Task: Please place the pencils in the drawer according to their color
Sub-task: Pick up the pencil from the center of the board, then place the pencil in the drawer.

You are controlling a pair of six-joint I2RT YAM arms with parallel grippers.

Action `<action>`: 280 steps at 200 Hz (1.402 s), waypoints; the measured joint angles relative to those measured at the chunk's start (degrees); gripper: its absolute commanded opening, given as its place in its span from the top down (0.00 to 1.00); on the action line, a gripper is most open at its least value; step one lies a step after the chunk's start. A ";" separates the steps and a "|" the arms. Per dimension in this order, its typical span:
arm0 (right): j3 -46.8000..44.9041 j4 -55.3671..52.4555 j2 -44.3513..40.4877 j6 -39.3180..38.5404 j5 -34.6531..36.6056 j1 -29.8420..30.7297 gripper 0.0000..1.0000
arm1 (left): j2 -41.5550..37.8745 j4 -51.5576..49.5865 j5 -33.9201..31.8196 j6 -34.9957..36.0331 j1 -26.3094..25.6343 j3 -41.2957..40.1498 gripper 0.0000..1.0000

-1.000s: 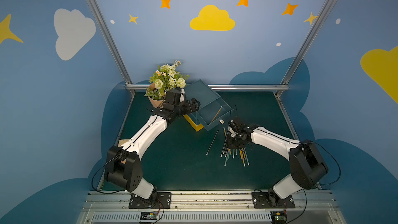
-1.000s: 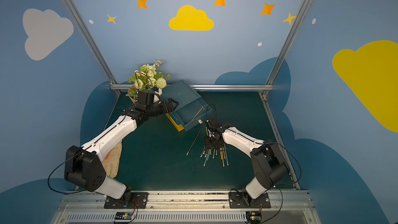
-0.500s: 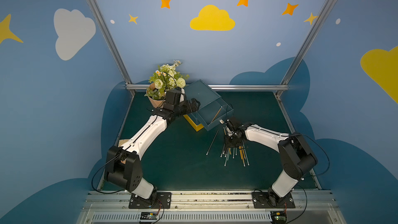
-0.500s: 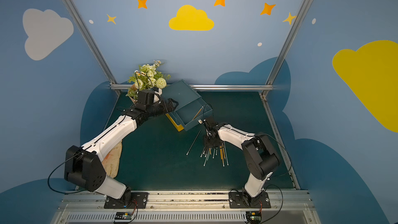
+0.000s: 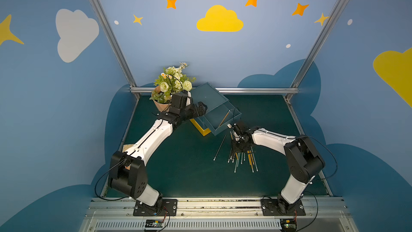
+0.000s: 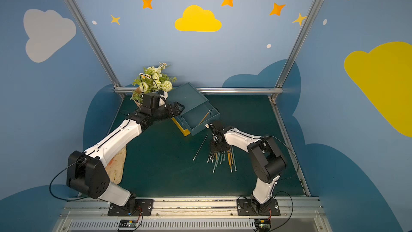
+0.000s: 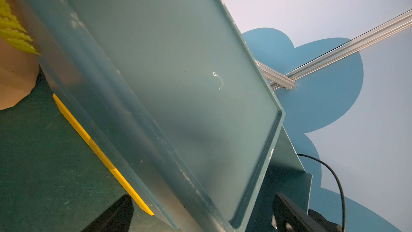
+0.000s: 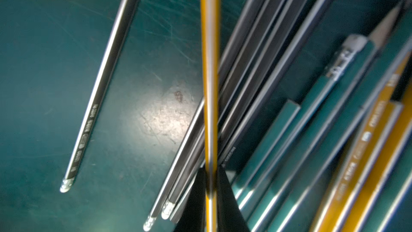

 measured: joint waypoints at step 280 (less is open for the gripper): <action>6.97 -13.73 -36.83 8.96 -8.44 -11.63 1.00 | 1.51 0.87 0.17 -0.79 -0.52 0.00 0.00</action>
